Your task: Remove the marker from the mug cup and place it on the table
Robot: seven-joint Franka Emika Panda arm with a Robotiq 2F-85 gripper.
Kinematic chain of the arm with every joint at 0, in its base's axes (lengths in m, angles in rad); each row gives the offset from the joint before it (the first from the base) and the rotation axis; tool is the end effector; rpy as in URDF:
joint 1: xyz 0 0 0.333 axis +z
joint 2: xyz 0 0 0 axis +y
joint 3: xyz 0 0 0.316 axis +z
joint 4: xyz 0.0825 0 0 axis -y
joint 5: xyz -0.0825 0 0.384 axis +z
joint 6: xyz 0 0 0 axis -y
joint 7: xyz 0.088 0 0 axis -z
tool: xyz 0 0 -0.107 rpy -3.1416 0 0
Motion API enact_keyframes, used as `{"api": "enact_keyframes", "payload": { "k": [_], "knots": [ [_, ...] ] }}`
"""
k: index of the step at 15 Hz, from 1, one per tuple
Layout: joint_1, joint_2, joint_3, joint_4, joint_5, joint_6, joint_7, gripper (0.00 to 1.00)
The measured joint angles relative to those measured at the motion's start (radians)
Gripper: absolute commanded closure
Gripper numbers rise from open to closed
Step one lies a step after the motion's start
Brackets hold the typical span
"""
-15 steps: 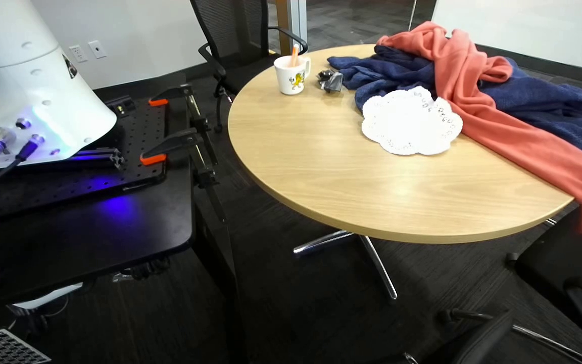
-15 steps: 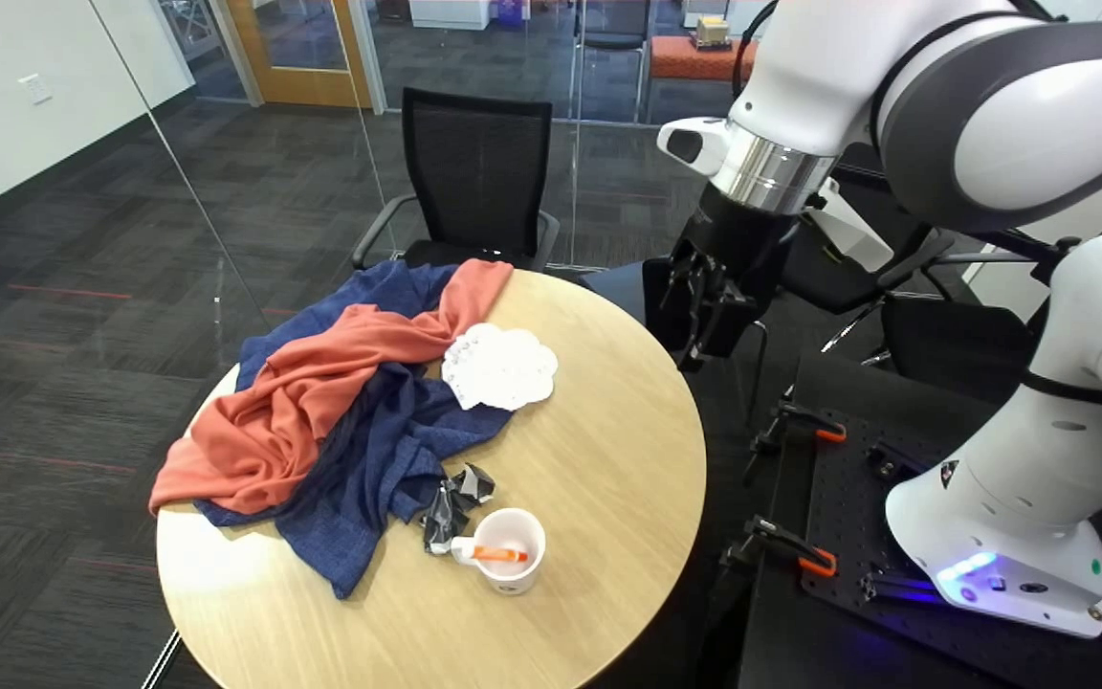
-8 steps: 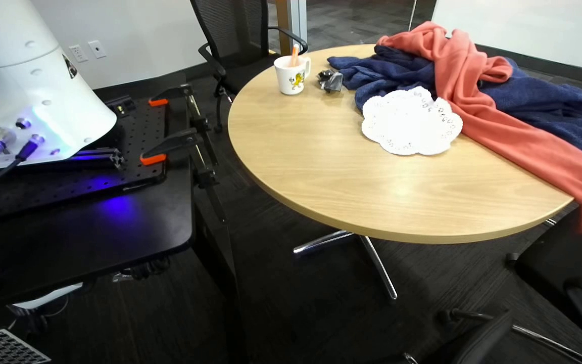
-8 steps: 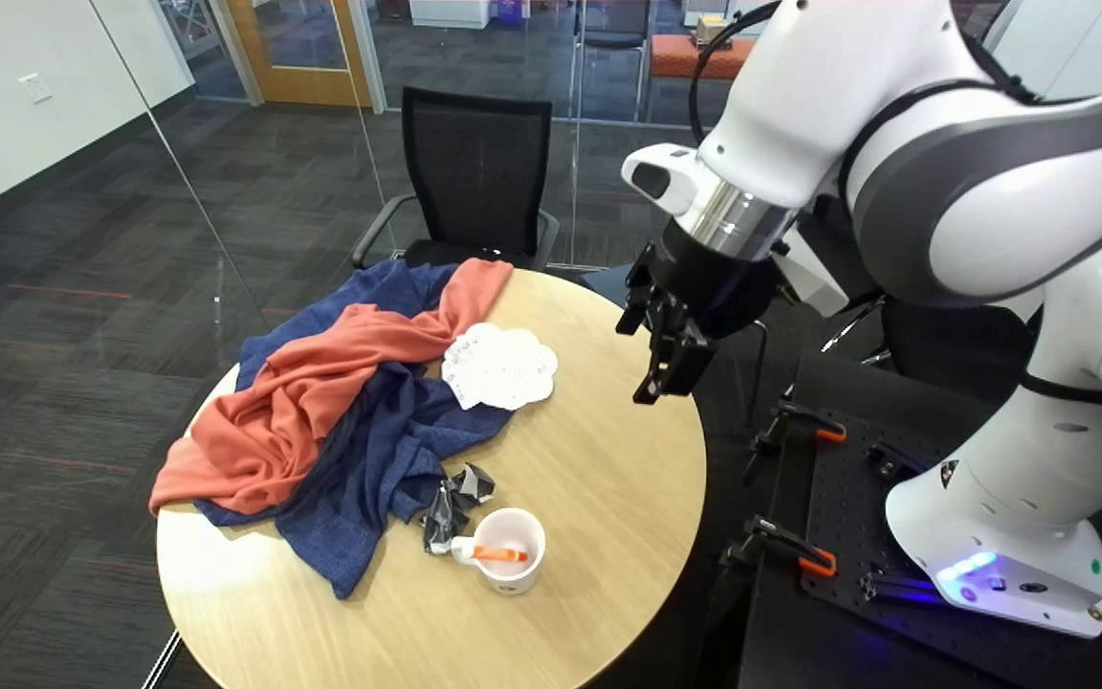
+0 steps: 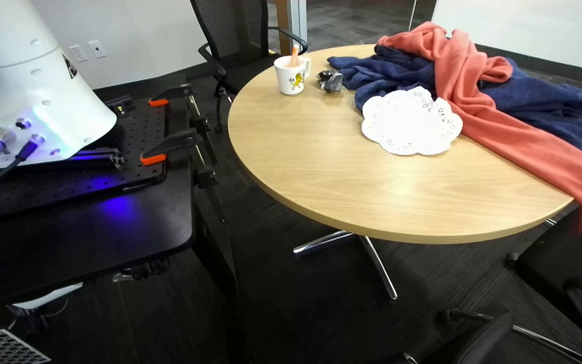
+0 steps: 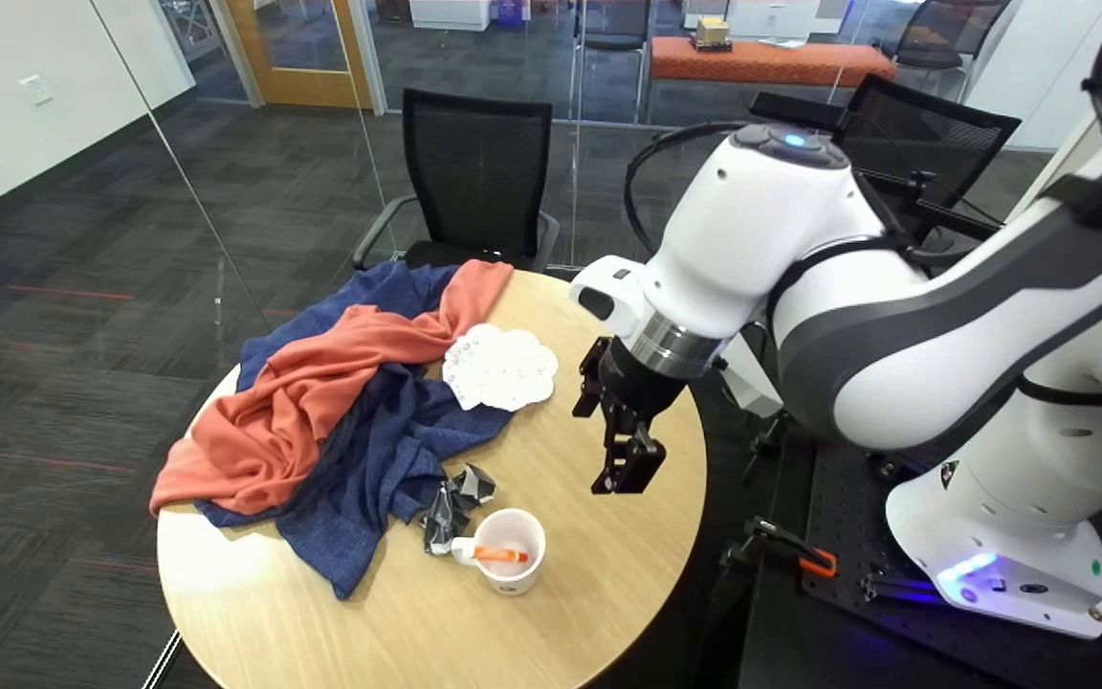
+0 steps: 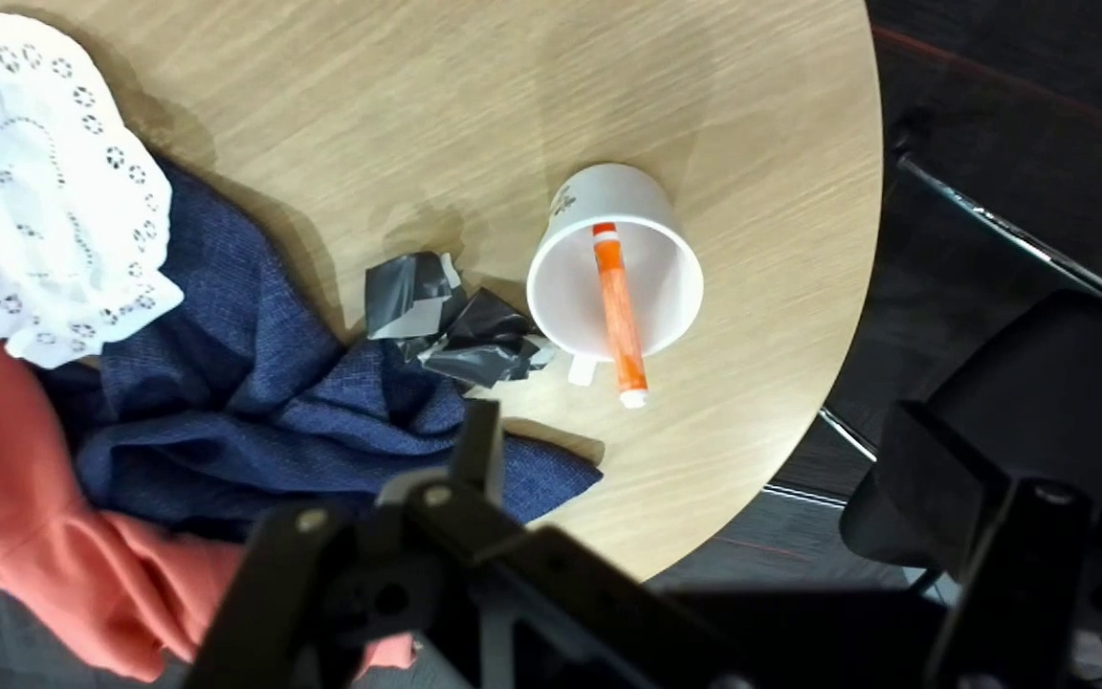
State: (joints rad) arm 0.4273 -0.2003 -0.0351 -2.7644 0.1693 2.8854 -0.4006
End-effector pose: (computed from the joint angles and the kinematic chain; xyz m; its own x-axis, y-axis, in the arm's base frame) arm 0.3855 0.1494 0.3081 0.7593 0.5659 0.3212 0.5895 -0.8073 0.0287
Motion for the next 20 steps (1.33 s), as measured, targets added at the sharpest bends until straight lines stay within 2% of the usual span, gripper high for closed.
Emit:
{"api": "enact_keyframes", "payload": {
  "k": [5,11,17,20],
  "knots": [
    [0.037,0.196,-0.001,0.086,0.119,0.093,-0.086,0.0],
    [0.038,0.384,0.01,0.221,0.134,0.112,-0.09,0.0],
    [0.035,0.428,0.023,0.256,0.142,0.112,-0.09,0.0],
    [-0.068,0.432,0.114,0.256,0.014,0.112,-0.003,0.0]
  ]
}}
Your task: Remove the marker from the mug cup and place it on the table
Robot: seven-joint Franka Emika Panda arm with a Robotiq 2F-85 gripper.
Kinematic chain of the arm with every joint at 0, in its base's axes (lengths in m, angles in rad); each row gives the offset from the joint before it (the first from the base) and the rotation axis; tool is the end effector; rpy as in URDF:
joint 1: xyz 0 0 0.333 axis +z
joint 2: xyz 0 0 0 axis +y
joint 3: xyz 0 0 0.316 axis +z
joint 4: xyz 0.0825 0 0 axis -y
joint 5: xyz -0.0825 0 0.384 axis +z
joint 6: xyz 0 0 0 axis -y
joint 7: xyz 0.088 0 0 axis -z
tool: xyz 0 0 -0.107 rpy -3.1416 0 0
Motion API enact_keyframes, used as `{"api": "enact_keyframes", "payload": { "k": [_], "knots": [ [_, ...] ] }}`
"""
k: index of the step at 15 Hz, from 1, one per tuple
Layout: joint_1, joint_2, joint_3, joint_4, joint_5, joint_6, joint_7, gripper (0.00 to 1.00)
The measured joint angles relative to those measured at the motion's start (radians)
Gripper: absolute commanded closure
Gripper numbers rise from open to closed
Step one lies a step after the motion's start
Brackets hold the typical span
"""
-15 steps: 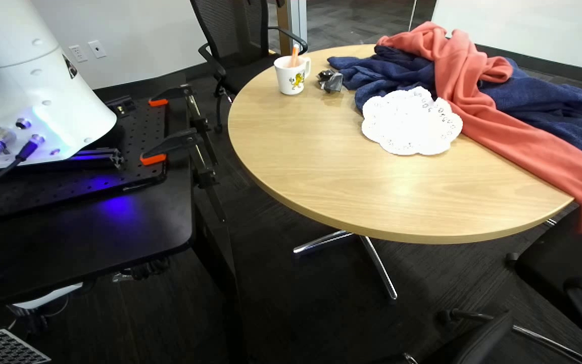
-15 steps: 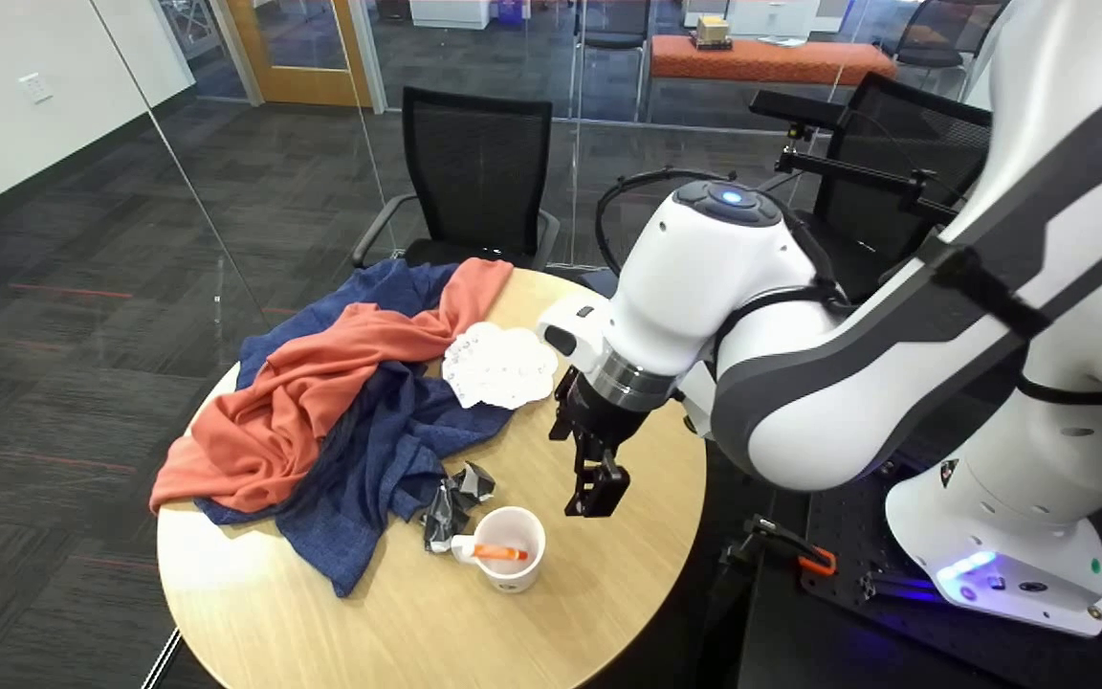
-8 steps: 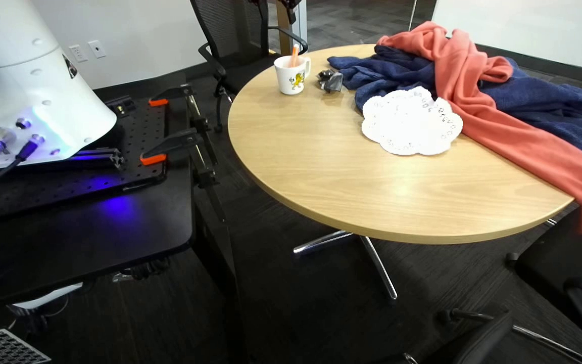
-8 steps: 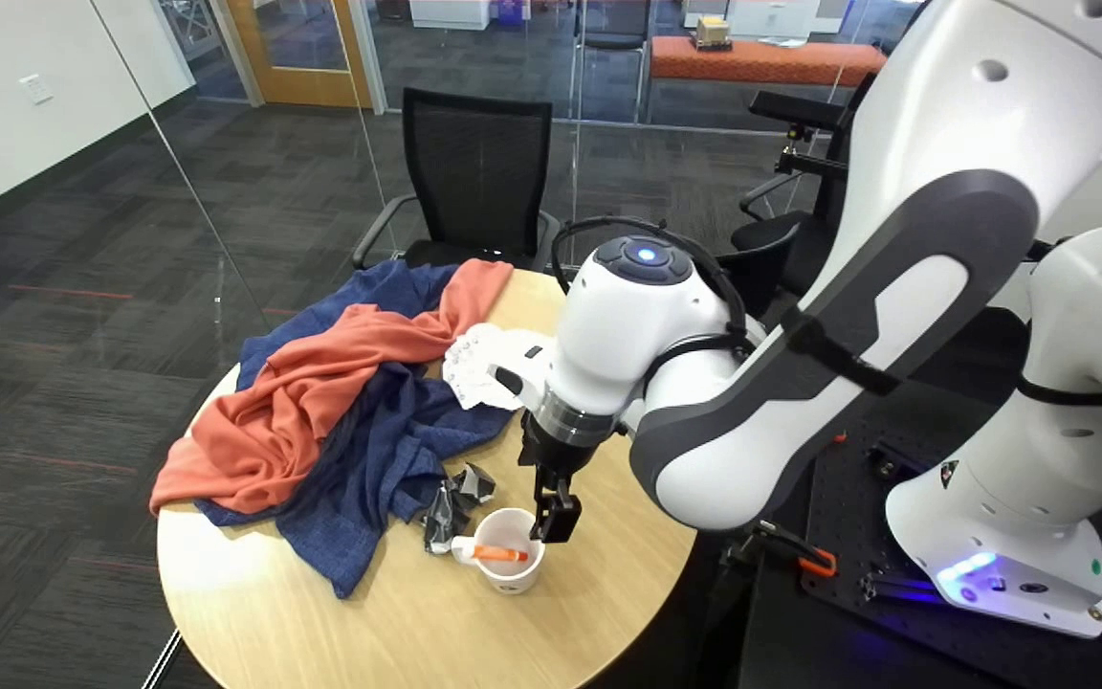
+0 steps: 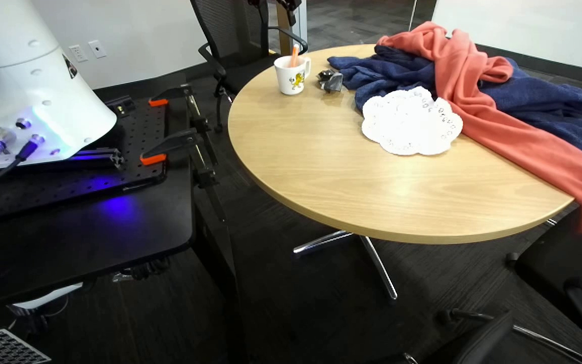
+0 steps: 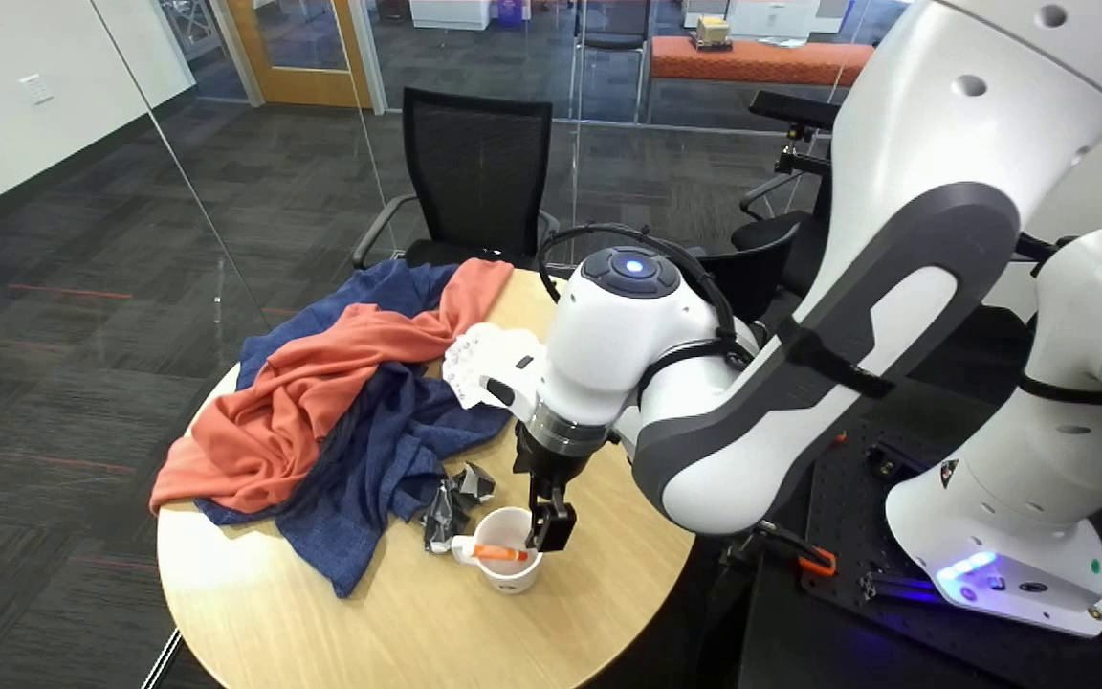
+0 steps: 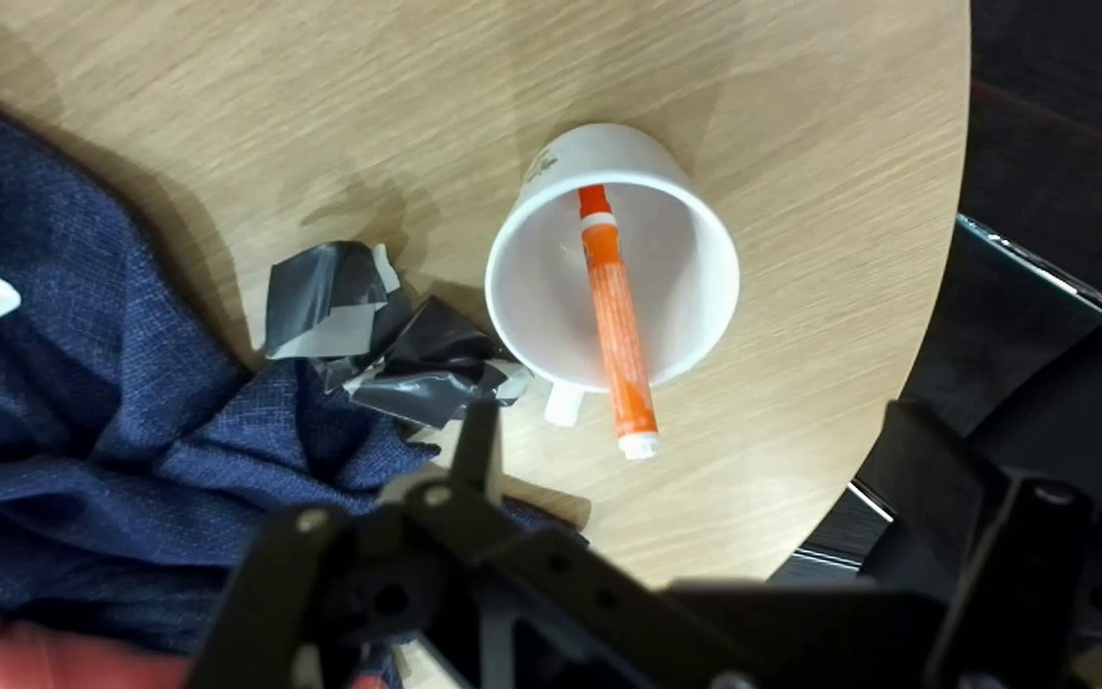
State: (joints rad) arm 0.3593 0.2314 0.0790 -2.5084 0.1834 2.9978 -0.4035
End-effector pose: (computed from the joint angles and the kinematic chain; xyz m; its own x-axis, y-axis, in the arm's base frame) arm 0.4490 0.1971 0.2191 0.7618 0.5927 0.2613 0.6109 -0.7916 0.0145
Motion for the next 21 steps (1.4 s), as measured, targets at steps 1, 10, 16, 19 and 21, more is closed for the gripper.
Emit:
{"api": "enact_keyframes", "payload": {
  "k": [1,10,16,19,21],
  "knots": [
    [-0.033,0.003,0.027,0.0,-0.034,0.0,0.021,0.0],
    [-0.116,0.062,0.066,0.005,-0.255,0.026,0.139,0.0],
    [-0.115,0.131,0.051,0.047,-0.319,0.057,0.155,0.02],
    [-0.111,0.165,0.034,0.079,-0.342,0.058,0.16,0.28],
    [-0.11,0.19,0.025,0.101,-0.352,0.058,0.16,0.37]
  ]
}}
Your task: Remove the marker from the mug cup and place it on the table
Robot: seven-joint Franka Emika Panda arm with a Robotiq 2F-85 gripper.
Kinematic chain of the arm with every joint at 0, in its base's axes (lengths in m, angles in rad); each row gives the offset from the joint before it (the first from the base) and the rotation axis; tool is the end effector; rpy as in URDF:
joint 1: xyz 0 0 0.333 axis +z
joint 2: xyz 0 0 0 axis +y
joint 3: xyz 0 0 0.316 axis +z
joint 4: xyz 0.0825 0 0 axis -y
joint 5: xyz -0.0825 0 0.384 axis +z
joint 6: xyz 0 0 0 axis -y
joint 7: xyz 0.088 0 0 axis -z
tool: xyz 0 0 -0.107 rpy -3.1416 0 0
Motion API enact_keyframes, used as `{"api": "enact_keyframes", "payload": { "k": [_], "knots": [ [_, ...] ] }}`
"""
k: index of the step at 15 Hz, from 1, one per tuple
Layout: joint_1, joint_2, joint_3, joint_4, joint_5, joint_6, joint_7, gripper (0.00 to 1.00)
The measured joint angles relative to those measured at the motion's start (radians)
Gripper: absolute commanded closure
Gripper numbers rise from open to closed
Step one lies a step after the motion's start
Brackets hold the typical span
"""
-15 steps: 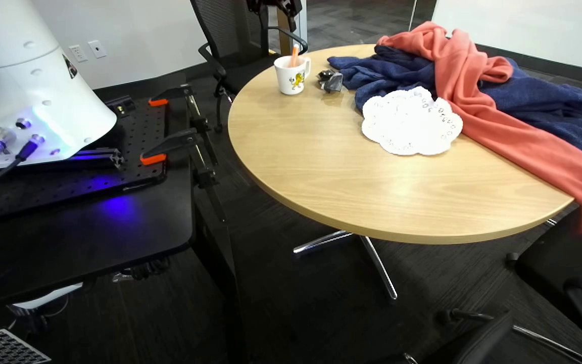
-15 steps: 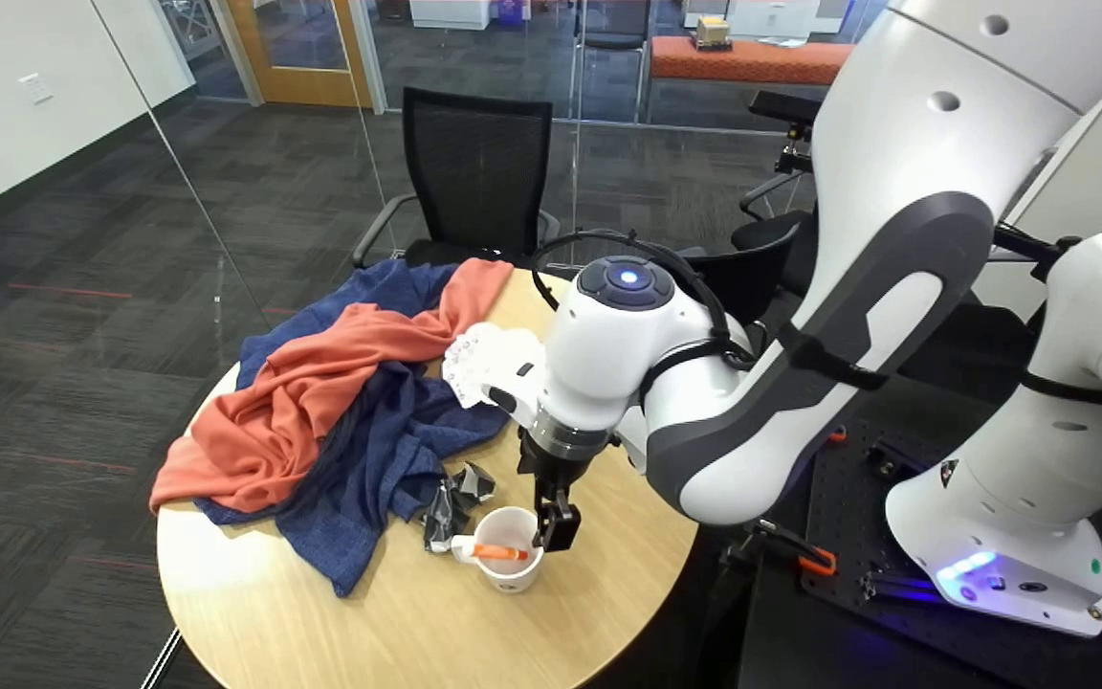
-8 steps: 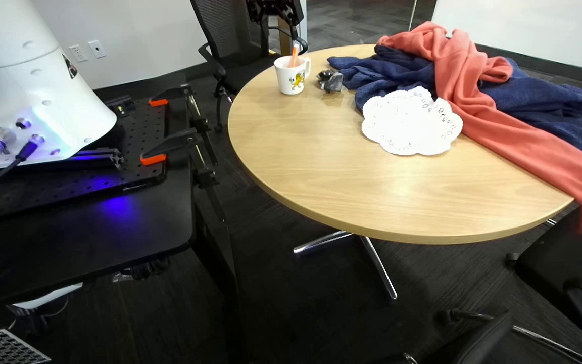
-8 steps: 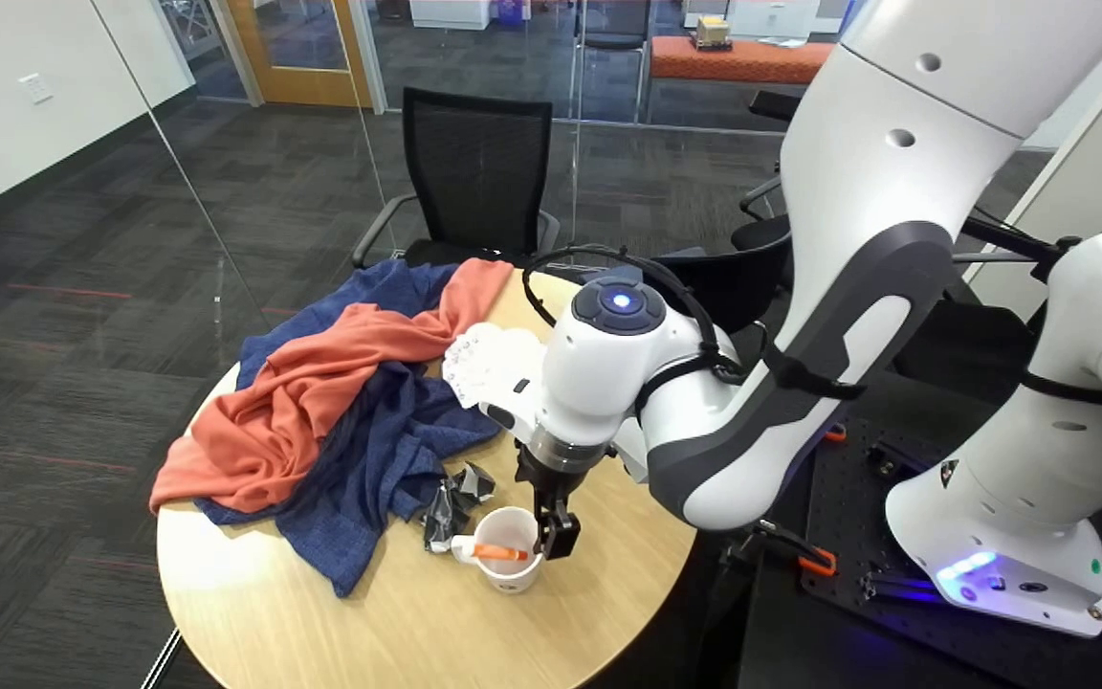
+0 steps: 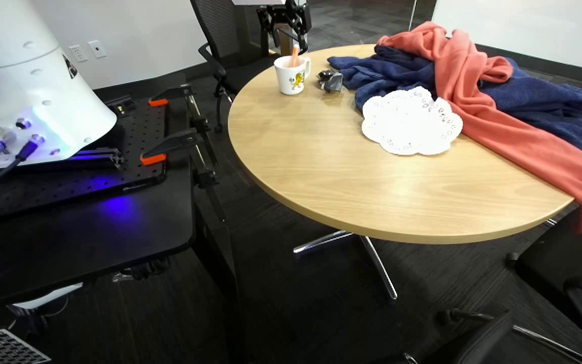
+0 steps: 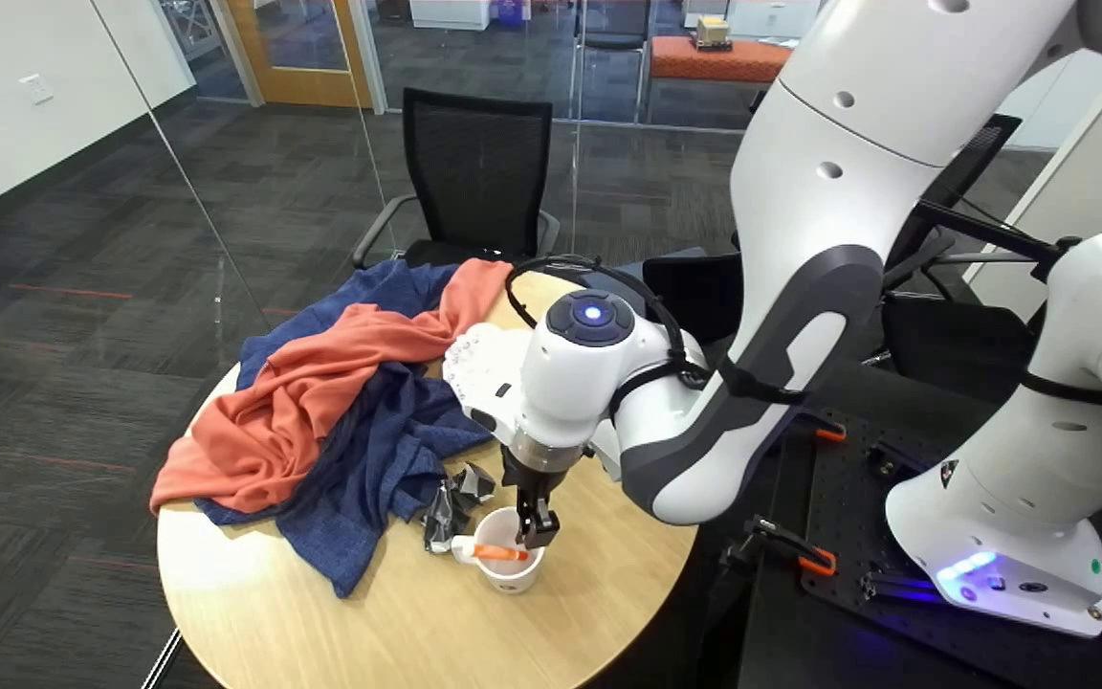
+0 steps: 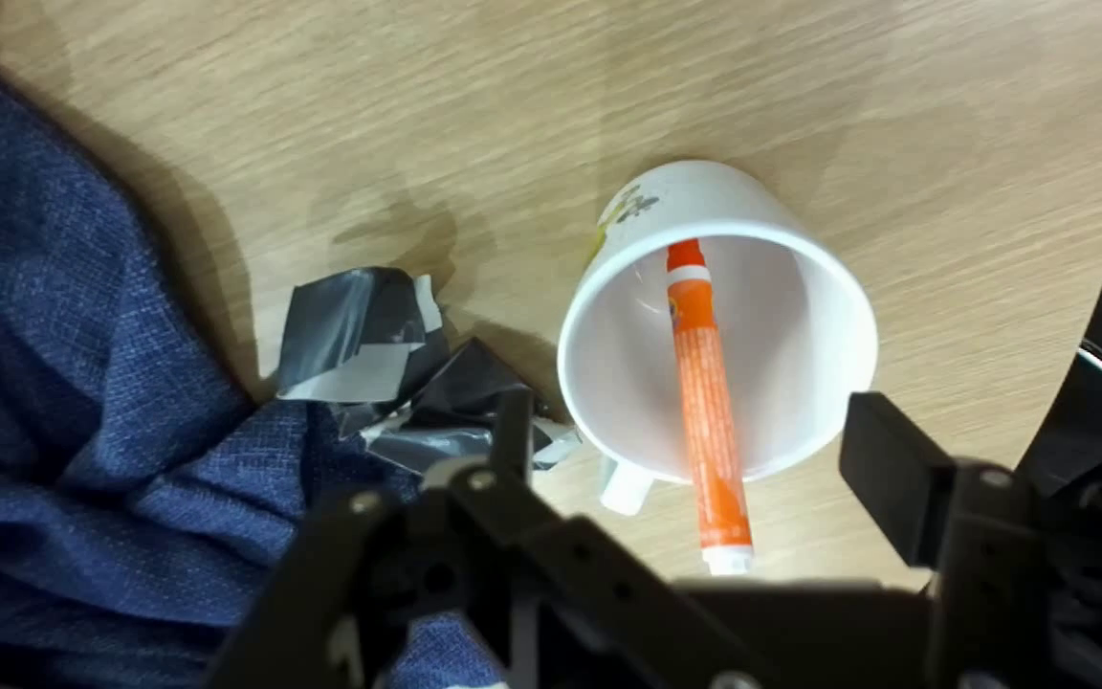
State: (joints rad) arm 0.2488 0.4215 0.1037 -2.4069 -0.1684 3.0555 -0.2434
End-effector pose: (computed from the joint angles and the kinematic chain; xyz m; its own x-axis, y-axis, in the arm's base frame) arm 0.4738 0.1910 0.1646 0.7100 0.6688 0.2204 0.6734 -0.7364 0.0652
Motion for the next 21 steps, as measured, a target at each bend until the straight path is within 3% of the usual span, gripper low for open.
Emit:
{"api": "enact_keyframes", "payload": {
  "k": [2,6,21],
  "knots": [
    [0.0,0.028,-0.002,0.023,-0.004,0.0,0.0,0.46],
    [0.001,0.077,0.001,0.061,-0.005,0.0,0.0,0.53],
    [0.003,0.204,0.034,0.168,-0.005,0.0,0.0,0.56]
  ]
}}
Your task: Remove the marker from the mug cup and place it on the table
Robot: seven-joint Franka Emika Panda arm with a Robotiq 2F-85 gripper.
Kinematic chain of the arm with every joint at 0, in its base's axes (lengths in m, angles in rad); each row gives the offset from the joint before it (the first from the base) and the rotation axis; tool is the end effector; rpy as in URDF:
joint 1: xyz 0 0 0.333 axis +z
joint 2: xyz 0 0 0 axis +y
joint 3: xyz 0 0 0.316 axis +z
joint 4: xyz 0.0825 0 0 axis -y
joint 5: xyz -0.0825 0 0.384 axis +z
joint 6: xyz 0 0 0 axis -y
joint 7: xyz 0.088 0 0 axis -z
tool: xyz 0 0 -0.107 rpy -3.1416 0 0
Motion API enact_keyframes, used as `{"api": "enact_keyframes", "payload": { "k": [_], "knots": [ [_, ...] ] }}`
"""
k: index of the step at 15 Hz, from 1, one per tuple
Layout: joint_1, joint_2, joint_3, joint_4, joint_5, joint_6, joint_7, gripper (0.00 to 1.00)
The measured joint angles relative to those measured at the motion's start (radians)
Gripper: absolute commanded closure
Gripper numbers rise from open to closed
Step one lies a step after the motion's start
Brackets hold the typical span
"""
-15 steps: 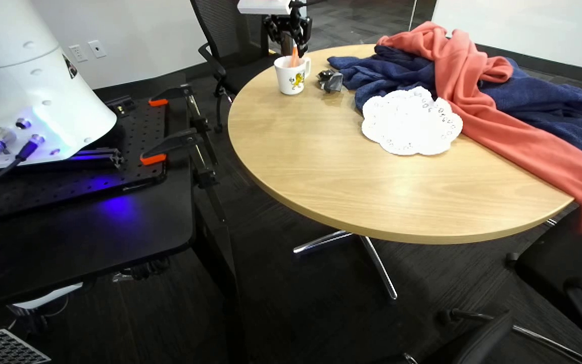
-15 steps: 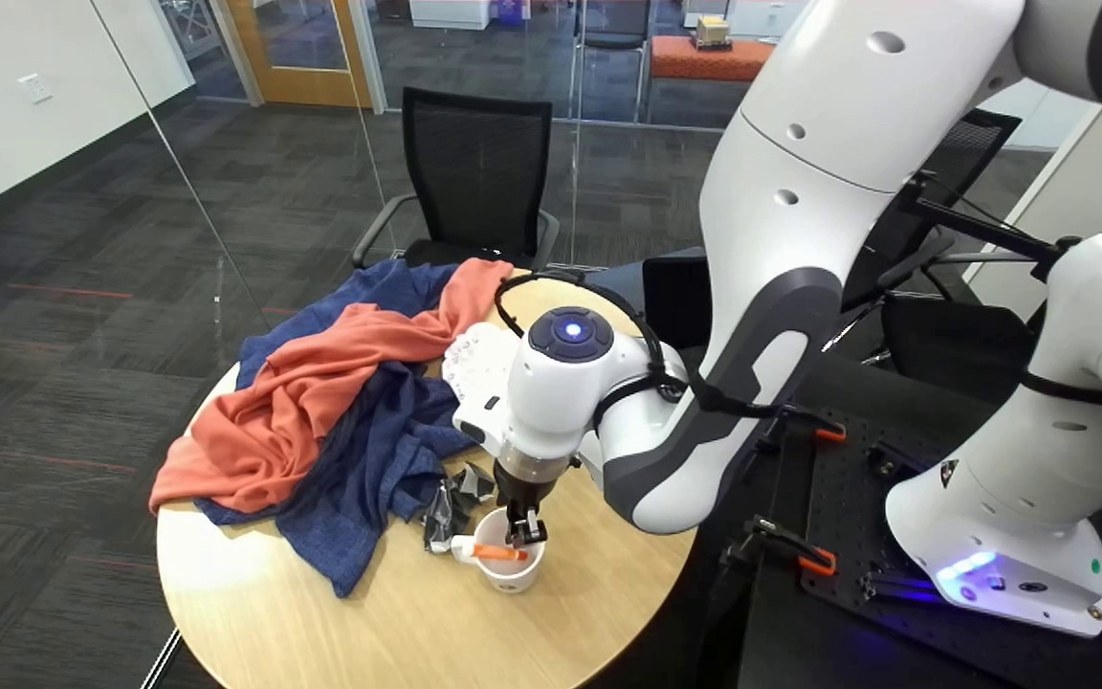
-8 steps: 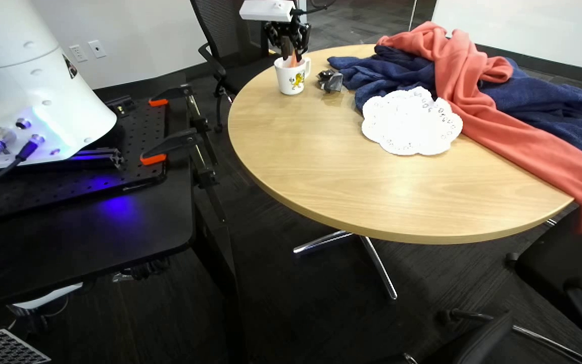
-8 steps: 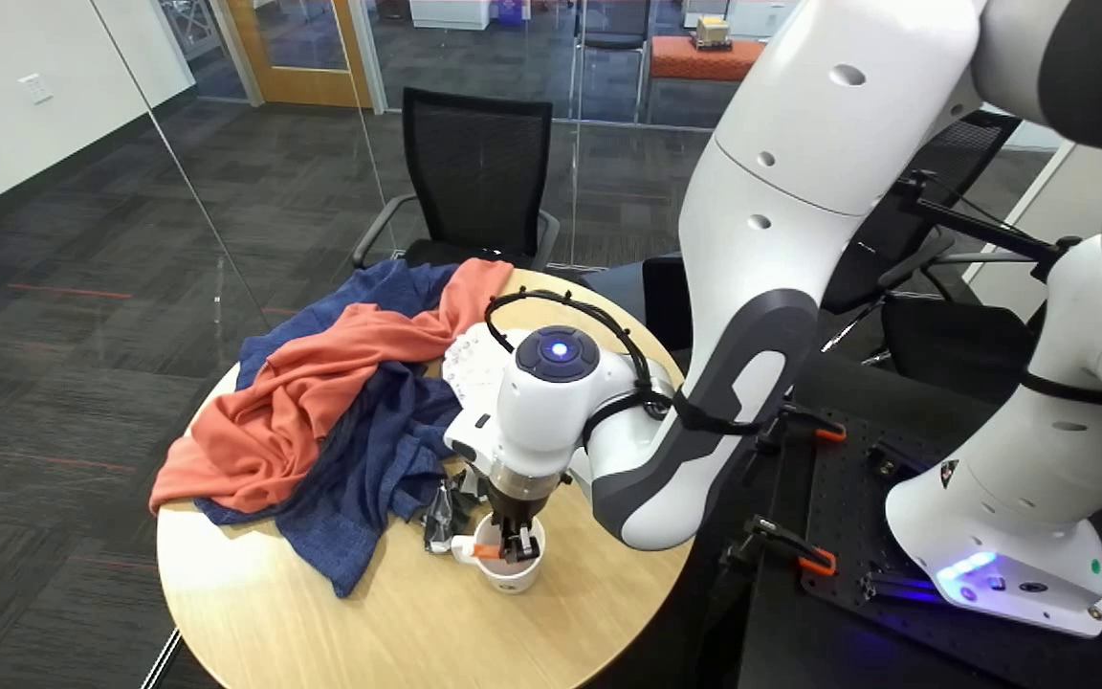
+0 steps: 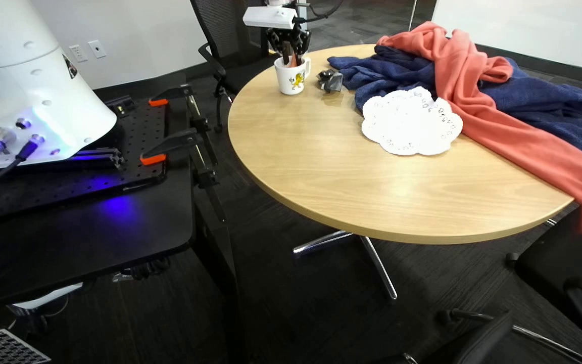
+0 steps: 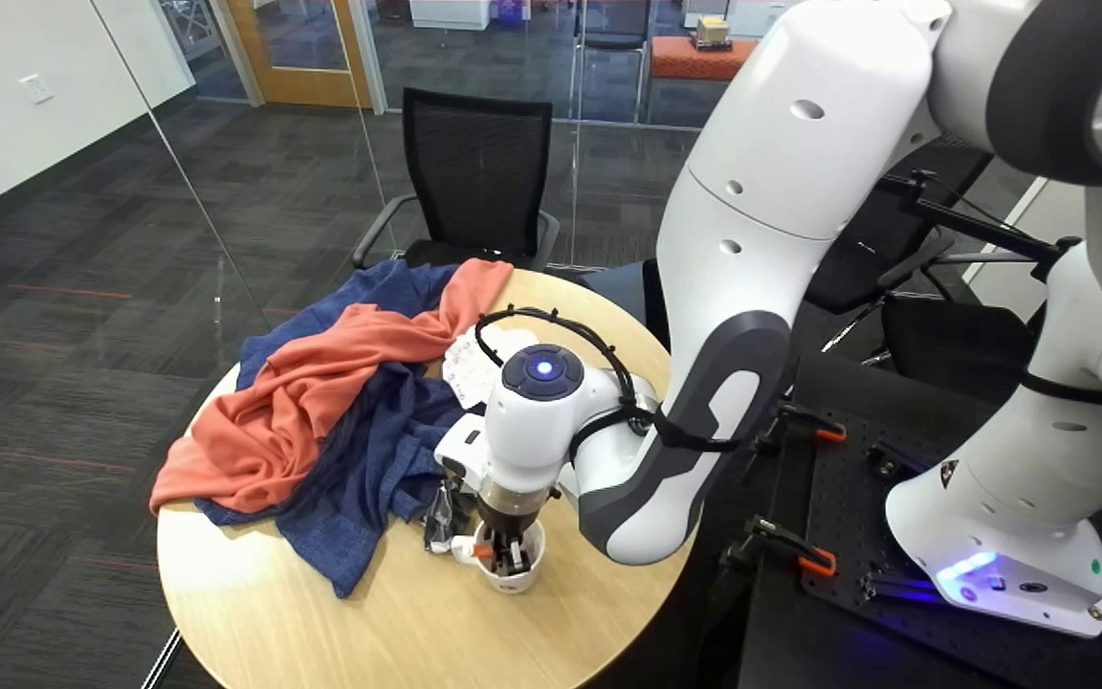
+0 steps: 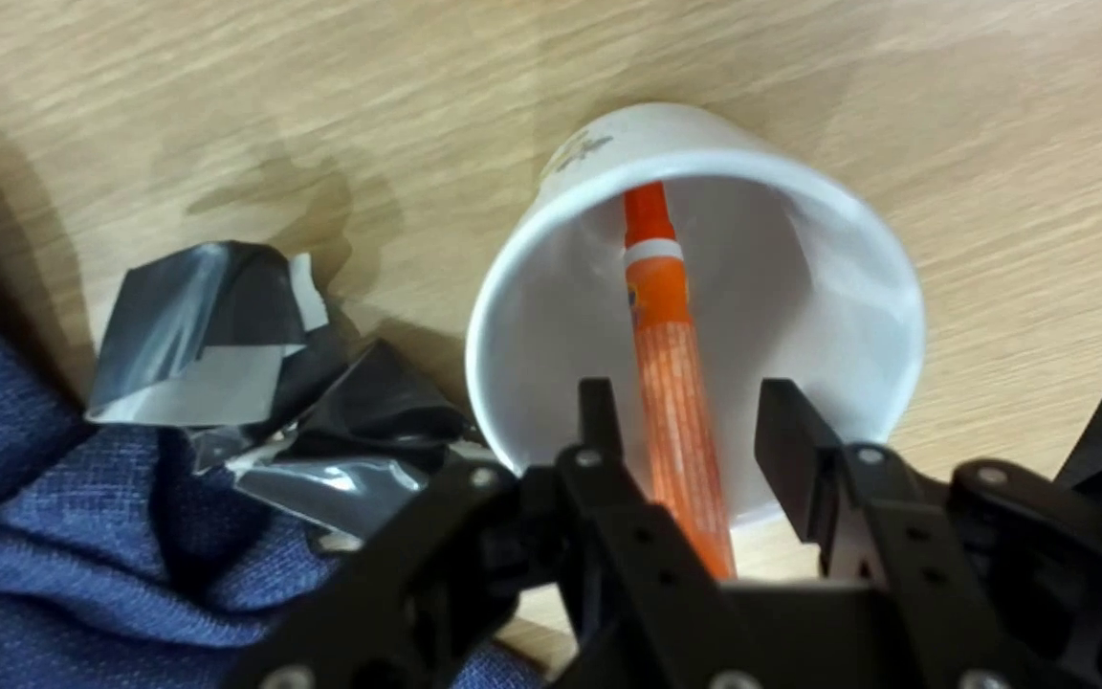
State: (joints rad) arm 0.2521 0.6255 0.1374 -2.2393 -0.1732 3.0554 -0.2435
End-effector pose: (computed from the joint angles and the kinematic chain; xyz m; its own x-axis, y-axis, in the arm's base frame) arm 0.4960 0.2226 0.1096 0.7011 0.6831 0.2044 0.6949 -0.7188 0.0185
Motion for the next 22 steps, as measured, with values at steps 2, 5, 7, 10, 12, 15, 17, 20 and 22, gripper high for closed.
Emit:
{"api": "enact_keyframes", "payload": {
  "k": [2,5,7,10,12,15,17,20,22],
  "knots": [
    [0.003,0.013,0.0,0.015,0.0,0.0,0.0,0.83],
    [0.006,0.026,0.0,0.033,0.0,0.0,0.0,0.93],
    [0.007,0.03,0.0,0.038,0.0,0.0,0.0,0.99],
    [0.016,0.025,-0.008,0.039,0.0,0.0,0.002,0.95],
    [0.034,0.005,-0.023,0.028,0.0,0.0,0.024,0.95],
    [0.082,-0.072,-0.062,-0.023,0.0,0.001,0.075,0.95],
    [0.124,-0.15,-0.096,-0.075,-0.006,0.001,0.112,0.95],
    [0.193,-0.281,-0.168,-0.159,-0.028,0.001,0.176,0.95],
    [0.247,-0.358,-0.244,-0.201,-0.046,-0.002,0.215,0.95]
  ]
}}
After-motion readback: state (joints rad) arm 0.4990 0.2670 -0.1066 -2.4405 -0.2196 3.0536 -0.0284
